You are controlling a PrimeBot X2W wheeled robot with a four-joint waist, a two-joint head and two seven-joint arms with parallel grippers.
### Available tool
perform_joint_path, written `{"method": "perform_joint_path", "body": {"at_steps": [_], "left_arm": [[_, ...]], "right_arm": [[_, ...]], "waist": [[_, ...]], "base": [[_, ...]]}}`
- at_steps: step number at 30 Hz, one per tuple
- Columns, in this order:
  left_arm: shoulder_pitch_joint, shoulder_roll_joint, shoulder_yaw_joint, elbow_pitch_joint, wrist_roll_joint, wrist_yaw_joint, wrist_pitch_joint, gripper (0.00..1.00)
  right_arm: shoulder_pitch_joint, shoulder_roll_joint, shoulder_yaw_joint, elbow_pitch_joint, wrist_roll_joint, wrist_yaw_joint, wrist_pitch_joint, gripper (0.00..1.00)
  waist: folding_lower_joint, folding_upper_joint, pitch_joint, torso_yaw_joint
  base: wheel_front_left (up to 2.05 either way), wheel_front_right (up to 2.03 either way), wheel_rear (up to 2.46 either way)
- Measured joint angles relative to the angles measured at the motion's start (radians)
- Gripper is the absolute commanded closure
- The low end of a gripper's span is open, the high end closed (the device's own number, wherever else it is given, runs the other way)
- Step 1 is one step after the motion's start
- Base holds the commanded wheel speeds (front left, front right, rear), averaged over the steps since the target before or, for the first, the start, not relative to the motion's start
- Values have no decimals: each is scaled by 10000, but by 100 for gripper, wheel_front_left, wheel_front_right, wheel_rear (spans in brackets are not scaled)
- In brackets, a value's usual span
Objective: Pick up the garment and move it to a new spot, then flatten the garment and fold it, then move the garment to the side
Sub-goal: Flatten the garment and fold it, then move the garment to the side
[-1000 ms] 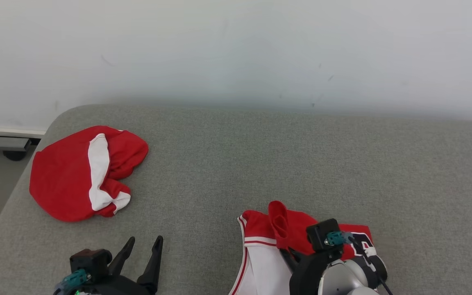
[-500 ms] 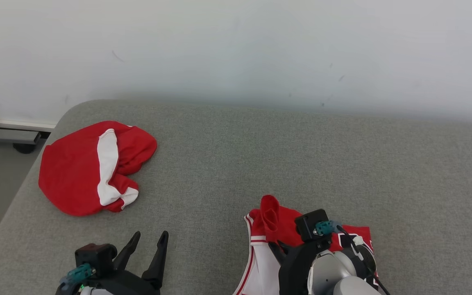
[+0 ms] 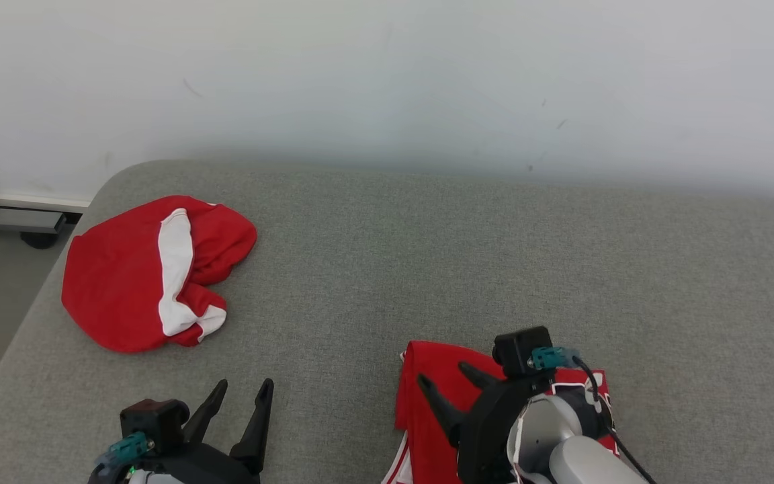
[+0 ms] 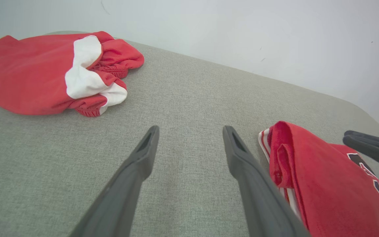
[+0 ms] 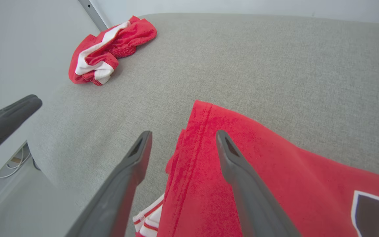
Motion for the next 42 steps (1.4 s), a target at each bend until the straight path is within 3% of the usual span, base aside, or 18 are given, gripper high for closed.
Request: {"method": "perform_joint_path", "body": {"at_steps": [6, 10, 18, 25, 42], "left_arm": [[0, 12, 33, 15, 0, 0, -12, 0], [2, 54, 94, 17, -2, 2, -48, 0], [99, 163, 232, 0, -2, 42, -161, 0], [108, 196, 261, -100, -2, 104, -186, 0], [59, 174, -36, -207, 88, 77, -71, 0]], "right_arm": [[-335, 2, -445, -337, 278, 0, -617, 0], [-246, 4, -1074, -347, -405, 0, -738, 0], [1223, -888, -2780, -790, -1749, -2, -888, 0], [2399, -773, -4445, -600, -2048, -2, -617, 0], [2694, -199, -5039, 151, -2048, -4, 330, 0]], "waist": [[0, -1, -11, -60], [0, 0, -28, -128], [0, 0, -79, -320], [-1, 0, -113, -594], [0, 0, 42, -410]], "base": [[0, 0, 0], [0, 0, 0], [0, 0, 0], [0, 0, 0], [0, 0, 0]]}}
